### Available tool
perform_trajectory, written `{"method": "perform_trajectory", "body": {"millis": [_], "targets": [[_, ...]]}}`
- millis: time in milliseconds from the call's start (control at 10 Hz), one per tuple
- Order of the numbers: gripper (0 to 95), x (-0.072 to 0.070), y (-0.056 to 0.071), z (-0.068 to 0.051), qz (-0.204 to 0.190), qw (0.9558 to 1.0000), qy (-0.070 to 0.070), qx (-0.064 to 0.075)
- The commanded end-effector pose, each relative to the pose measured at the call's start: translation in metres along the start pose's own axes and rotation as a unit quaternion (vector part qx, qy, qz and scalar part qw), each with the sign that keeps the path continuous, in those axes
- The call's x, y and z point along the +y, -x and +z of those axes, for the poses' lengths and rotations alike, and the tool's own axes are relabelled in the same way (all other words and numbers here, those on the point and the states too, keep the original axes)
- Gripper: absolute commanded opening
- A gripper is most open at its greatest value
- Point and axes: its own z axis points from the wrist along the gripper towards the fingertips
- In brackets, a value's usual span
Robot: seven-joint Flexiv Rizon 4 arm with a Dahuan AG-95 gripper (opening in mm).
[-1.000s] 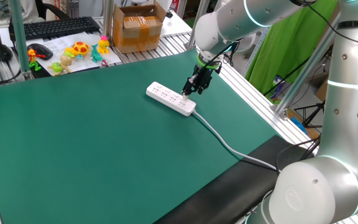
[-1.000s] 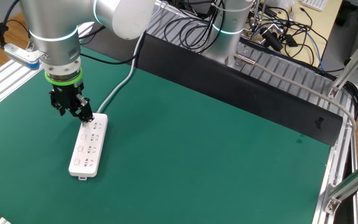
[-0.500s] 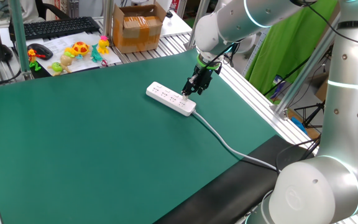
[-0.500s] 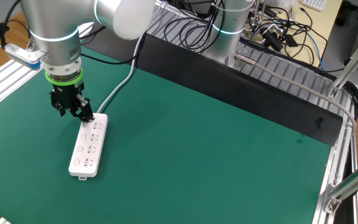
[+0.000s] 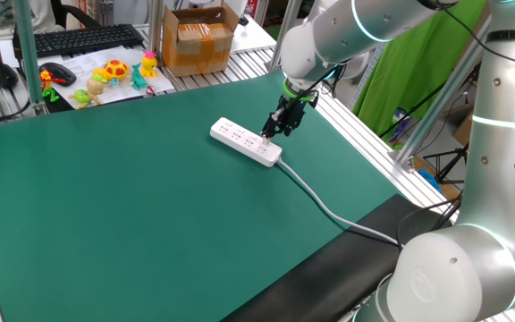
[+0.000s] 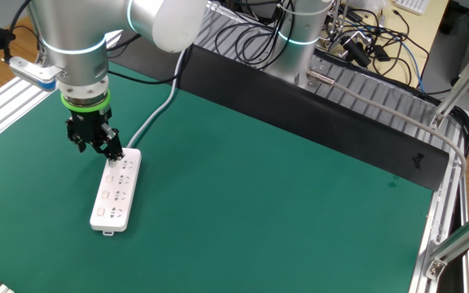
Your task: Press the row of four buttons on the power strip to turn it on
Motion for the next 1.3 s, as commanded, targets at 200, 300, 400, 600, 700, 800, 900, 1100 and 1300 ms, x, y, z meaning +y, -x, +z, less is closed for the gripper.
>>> {"method": "perform_trajectory", "body": {"millis": [200,300,400,600,700,800,900,1100,1300], "targets": [[76.0,-0.0005,0.0001,0.0017,-0.002,1.0,-0.001,-0.001],[76.0,-0.001,-0.0001,0.002,-0.003,1.0,-0.001,-0.001],[76.0,-0.0011,-0.0001,0.002,-0.003,1.0,-0.001,-0.001],[76.0,-0.0011,-0.0001,0.0021,-0.004,1.0,-0.001,-0.001],[76.0,-0.0012,-0.0002,0.0025,-0.004,1.0,-0.001,-0.001],[76.0,-0.002,-0.0008,0.0038,-0.005,1.0,-0.001,-0.003],[76.0,-0.003,-0.0014,0.0048,-0.006,1.0,-0.001,-0.004],[76.0,-0.0037,-0.0019,0.0059,-0.007,1.0,0.0,-0.005],[76.0,-0.0038,-0.0018,0.0049,-0.004,1.0,0.001,-0.003]]}}
